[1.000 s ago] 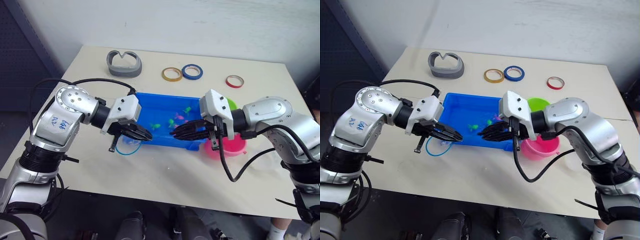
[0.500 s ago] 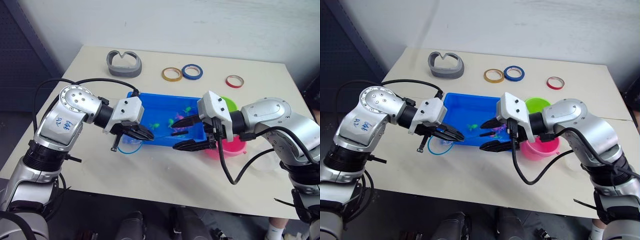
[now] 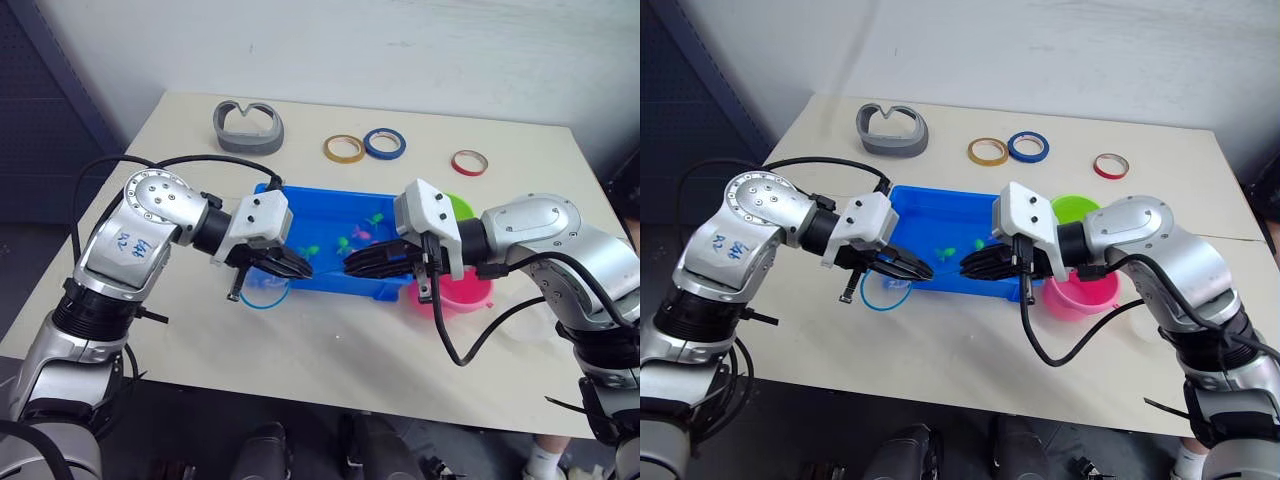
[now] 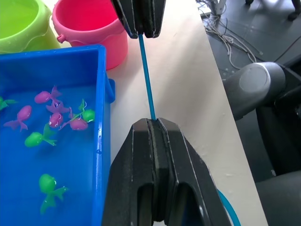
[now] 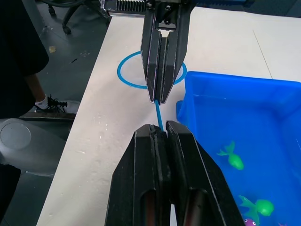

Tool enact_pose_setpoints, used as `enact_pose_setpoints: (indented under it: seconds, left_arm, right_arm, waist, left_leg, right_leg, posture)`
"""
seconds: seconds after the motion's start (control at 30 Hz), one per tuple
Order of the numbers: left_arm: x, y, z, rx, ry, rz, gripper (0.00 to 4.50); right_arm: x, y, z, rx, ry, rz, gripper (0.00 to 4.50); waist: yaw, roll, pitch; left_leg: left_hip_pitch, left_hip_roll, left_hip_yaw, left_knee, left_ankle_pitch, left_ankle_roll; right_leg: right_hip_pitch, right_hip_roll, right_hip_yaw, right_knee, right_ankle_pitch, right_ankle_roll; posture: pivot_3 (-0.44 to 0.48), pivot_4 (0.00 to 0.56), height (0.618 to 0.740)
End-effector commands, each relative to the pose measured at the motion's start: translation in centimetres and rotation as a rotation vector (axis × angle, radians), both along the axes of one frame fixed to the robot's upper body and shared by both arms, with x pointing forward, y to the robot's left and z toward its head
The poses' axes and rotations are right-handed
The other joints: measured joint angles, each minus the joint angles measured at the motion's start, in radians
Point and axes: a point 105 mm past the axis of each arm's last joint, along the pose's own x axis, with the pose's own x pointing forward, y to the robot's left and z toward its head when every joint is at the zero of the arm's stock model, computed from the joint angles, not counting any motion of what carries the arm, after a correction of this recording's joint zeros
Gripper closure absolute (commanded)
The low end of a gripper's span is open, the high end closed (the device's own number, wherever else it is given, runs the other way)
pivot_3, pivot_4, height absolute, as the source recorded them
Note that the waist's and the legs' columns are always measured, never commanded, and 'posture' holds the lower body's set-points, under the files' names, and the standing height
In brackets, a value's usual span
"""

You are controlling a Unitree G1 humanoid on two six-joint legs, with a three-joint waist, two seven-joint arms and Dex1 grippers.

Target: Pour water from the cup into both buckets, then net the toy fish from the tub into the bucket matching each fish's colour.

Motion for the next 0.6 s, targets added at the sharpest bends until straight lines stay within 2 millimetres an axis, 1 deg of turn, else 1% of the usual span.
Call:
enact_pose_setpoints:
  seconds: [0.03, 0.13, 0.17, 0.2, 0.27, 0.3, 0.4, 0.53, 0.6]
  left_arm:
    - [-0.1, 0.6, 2.7, -0.138, 0.012, 0.044, 3.17]
    - [0.2, 1.9, 5.0, -0.311, 0.079, 0.135, 1.87]
    - [0.1, 2.3, 5.5, -0.346, 0.097, 0.152, 1.47]
    - [0.0, 3.2, 5.8, -0.376, 0.11, 0.179, 1.07]
    - [-0.1, 4.7, 5.6, -0.394, 0.108, 0.236, 0.24]
    - [-0.1, 5.4, 4.9, -0.376, 0.093, 0.266, 0.05]
    - [-0.2, 6.5, 2.8, -0.332, 0.072, 0.329, 0.05]
    - [-0.1, 6.1, 2.0, -0.338, 0.05, 0.358, 0.05]
    - [-0.1, 5.7, 2.0, -0.345, 0.039, 0.355, 0.05]
  right_arm:
    - [-0.4, -0.3, 1.8, 0.022, -0.079, 0.007, 4.5]
    - [-0.1, -1.5, 2.9, 0.007, -0.125, -0.036, 4.5]
    - [0.0, -1.9, 3.2, 0.002, -0.137, -0.049, 4.5]
    - [0.5, -2.8, 3.7, -0.015, -0.166, -0.087, 4.5]
    - [1.4, -4.6, 4.8, -0.053, -0.219, -0.162, 4.5]
    - [2.0, -5.5, 5.2, -0.088, -0.261, -0.197, 4.5]
    - [4.0, -7.8, 5.9, -0.239, -0.431, -0.25, 4.5]
    - [6.2, -9.2, 6.0, -0.431, -0.633, -0.213, 4.5]
    - [7.0, -9.5, 5.4, -0.54, -0.721, -0.149, 4.5]
  waist:
    - [-0.001, 0.0, 0.0]
    - [-0.001, 0.0, 0.0]
    - [-0.001, 0.0, 0.0]
    - [-0.001, 0.0, 0.0]
    - [-0.007, 0.0, 0.0]
    - [-0.009, 0.0, 0.0]
    - [-0.013, 0.001, 0.0]
    - [-0.014, 0.001, 0.0]
    - [-0.015, 0.001, 0.0]
  left_leg:
    - [0.0, 0.0, 0.0, 0.0, 0.0, 0.0]
    - [0.0, 0.0, 0.0, 0.0, 0.0, 0.0]
    - [0.0, 0.0, 0.0, 0.0, 0.0, 0.0]
    - [0.0, 0.0, 0.0, 0.0, 0.0, 0.0]
    - [0.0, 0.0, 0.0, 0.0, 0.0, 0.0]
    - [0.0, 0.0, 0.0, 0.0, 0.0, 0.0]
    - [0.001, 0.0, 0.0, 0.0, 0.0, 0.0]
    - [0.001, 0.0, 0.0, 0.0, 0.0, 0.0]
    - [0.001, 0.0, 0.001, 0.0, 0.0, 0.0]
  right_leg:
    - [0.0, 0.0, 0.0, 0.0, 0.0, 0.0]
    - [0.0, 0.0, 0.0, 0.001, 0.0, 0.0]
    - [0.0, 0.0, 0.0, 0.0, 0.0, 0.0]
    - [0.0, 0.0, 0.0, 0.0, 0.0, 0.0]
    - [0.0, 0.0, 0.0, 0.0, 0.0, 0.0]
    - [0.0, 0.0, 0.0, 0.0, 0.0, 0.0]
    - [0.001, 0.0, 0.0, -0.003, 0.0, 0.0]
    - [0.0, 0.0, 0.0, -0.003, 0.0, 0.0]
    - [0.0, 0.0, 0.001, -0.003, 0.0, 0.0]
  posture:
    - [0.0, 0.15, 0.74]
    - [0.0, 0.15, 0.74]
    - [0.0, 0.15, 0.74]
    - [0.0, 0.15, 0.74]
    - [0.0, 0.15, 0.74]
    - [0.0, 0.15, 0.74]
    - [0.0, 0.15, 0.74]
    - [0.0, 0.15, 0.74]
    - [0.0, 0.15, 0.74]
